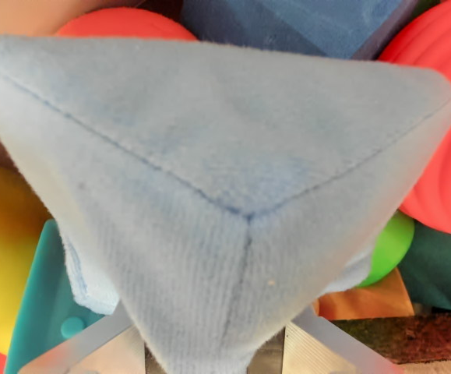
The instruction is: Pick an object from the bin
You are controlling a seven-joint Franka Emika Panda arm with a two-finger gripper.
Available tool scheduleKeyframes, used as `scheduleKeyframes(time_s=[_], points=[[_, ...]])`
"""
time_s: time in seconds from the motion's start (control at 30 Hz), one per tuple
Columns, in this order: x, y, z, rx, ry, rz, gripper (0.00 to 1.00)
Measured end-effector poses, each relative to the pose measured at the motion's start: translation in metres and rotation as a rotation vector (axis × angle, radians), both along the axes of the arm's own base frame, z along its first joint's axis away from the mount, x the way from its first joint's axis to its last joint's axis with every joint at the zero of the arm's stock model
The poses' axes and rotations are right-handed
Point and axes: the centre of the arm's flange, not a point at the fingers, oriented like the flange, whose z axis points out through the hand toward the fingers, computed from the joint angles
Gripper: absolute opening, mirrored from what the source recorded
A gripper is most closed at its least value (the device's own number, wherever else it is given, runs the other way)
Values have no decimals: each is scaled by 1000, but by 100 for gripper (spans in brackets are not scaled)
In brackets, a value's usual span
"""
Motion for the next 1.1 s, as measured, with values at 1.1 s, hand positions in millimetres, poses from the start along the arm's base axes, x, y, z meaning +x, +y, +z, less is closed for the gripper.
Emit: scheduleKeyframes(time_s=[1.1], points=[[1,0,73,5,-4,-1,0]])
